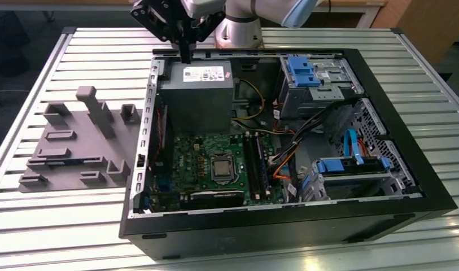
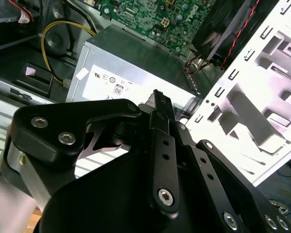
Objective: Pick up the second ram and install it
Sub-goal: 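Reach for the second ram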
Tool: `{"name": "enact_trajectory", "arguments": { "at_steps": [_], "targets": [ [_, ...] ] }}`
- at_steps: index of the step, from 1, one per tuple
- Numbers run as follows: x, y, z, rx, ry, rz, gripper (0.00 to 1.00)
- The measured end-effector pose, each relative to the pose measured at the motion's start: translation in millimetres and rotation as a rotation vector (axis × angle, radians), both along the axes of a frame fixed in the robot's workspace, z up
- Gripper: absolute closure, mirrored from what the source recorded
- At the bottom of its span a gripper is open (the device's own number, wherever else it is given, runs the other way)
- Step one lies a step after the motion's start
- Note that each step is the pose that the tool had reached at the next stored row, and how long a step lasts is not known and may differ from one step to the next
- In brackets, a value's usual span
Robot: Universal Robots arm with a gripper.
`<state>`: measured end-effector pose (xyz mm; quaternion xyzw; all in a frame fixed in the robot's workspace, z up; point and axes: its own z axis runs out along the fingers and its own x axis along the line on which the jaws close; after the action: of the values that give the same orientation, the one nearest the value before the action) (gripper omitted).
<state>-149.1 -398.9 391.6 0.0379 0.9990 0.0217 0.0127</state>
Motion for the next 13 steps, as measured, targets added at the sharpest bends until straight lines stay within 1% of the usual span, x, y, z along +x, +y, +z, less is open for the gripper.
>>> {"name": "enact_trajectory", "arguments": {
  "at_steps": [13],
  "targets": [
    [-3.8,0.0,-0.5,-0.0001,0.0008,0.000,0.89]
  ]
}}
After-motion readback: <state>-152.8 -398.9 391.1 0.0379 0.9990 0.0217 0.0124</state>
